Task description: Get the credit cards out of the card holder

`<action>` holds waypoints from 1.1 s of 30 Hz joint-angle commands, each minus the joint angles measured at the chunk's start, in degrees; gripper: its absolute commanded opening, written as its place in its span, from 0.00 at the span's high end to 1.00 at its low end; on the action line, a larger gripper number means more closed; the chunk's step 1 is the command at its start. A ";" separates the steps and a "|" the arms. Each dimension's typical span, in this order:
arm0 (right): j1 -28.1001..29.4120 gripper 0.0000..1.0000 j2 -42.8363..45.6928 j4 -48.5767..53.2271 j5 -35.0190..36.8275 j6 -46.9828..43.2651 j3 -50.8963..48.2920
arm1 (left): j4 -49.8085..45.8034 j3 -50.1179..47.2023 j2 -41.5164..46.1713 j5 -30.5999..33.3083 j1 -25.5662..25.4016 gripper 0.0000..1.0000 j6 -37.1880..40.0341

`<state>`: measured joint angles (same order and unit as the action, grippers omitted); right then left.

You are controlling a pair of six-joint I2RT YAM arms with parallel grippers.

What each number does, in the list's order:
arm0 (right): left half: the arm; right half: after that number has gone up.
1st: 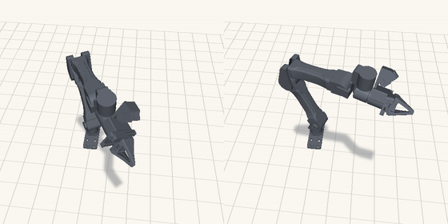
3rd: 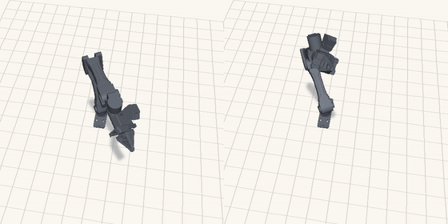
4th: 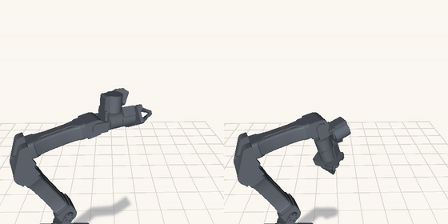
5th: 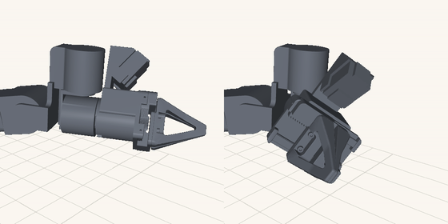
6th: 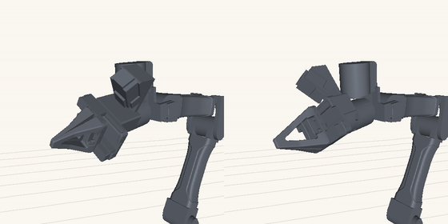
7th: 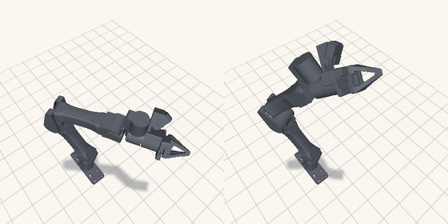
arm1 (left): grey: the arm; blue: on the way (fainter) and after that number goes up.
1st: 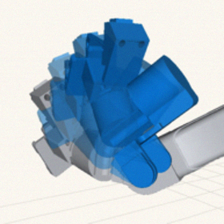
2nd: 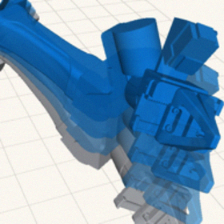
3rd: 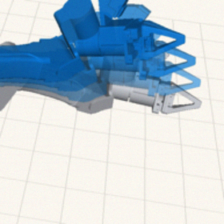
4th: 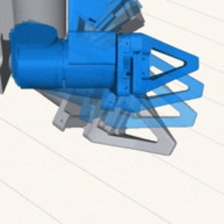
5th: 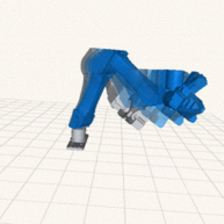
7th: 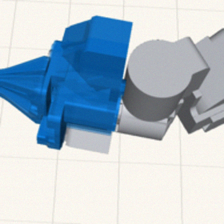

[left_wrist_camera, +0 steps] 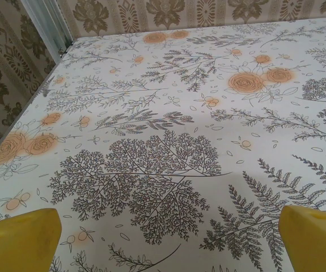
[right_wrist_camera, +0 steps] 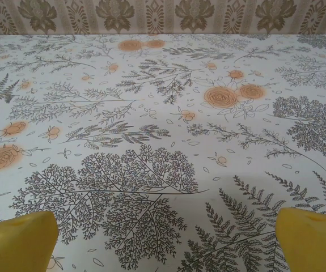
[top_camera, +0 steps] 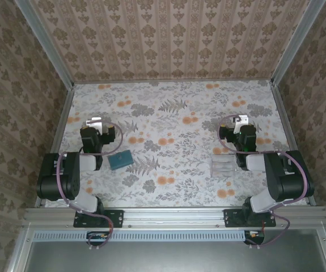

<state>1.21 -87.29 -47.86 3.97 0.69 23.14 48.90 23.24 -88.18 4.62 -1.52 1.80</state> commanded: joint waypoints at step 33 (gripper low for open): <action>-0.25 0.00 9.34 13.29 4.14 2.37 4.13 | -7.08 1.88 5.21 5.83 -3.19 0.00 2.95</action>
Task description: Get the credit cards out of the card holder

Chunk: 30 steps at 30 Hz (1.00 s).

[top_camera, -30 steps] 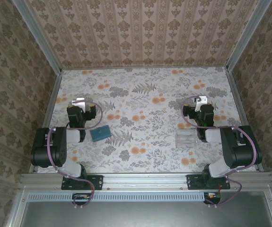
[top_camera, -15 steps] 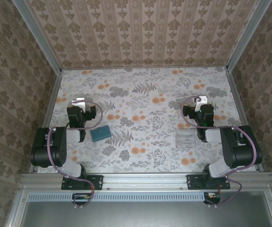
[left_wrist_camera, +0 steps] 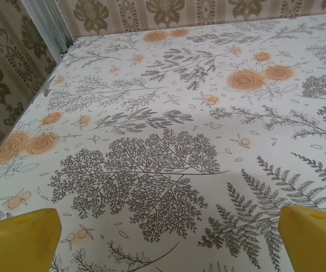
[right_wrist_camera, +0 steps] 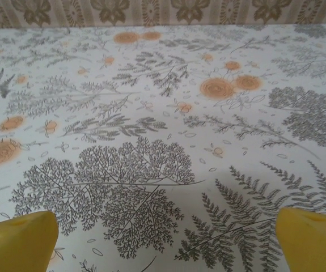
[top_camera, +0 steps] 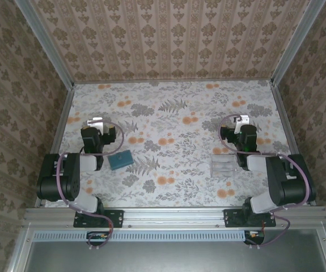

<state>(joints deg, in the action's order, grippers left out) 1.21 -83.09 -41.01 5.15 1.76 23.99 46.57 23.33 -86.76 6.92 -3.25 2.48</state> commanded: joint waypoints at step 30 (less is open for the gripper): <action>-0.27 0.50 27.93 84.58 -4.95 32.35 17.36 | -82.60 32.68 25.72 -7.96 -7.89 0.00 -5.48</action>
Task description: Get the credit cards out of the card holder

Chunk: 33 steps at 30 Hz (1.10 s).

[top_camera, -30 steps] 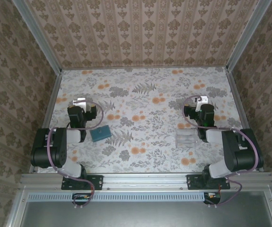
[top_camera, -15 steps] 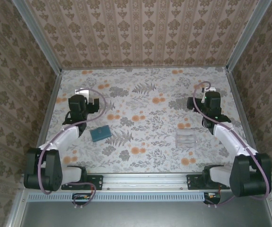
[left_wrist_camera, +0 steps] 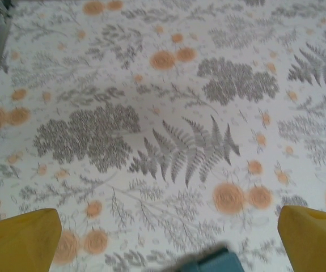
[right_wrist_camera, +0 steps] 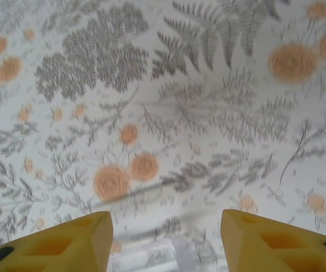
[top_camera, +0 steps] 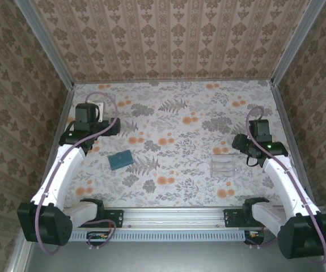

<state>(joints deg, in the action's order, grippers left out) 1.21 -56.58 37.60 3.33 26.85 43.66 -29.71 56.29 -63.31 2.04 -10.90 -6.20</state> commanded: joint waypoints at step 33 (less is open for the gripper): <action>-0.24 0.65 -7.75 -2.97 -6.28 2.43 -7.87 | -0.77 -6.18 8.44 -7.23 4.93 0.00 5.58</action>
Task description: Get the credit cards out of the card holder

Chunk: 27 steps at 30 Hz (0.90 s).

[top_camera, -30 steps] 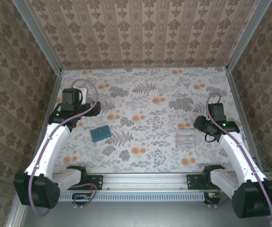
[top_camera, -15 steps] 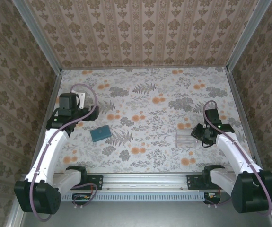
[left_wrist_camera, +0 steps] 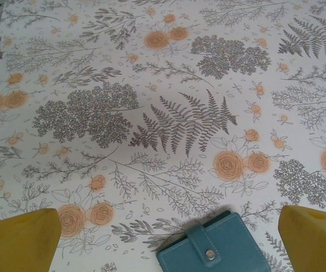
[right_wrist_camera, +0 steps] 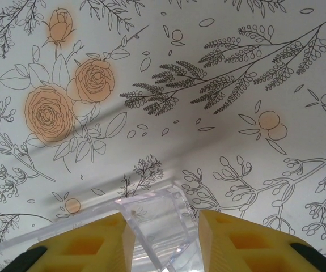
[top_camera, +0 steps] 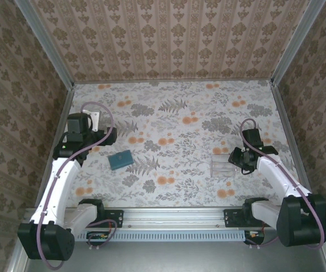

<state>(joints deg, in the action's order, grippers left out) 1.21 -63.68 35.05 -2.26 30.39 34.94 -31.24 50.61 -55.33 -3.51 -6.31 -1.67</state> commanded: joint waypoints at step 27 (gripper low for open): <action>15.48 0.90 -6.07 0.83 7.02 4.64 7.96 | 1.10 -1.33 0.97 -2.34 0.48 0.00 0.27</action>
<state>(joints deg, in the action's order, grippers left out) 14.83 -68.77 34.79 2.20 33.12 40.10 -30.85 49.76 -55.00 -4.73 -6.26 -1.69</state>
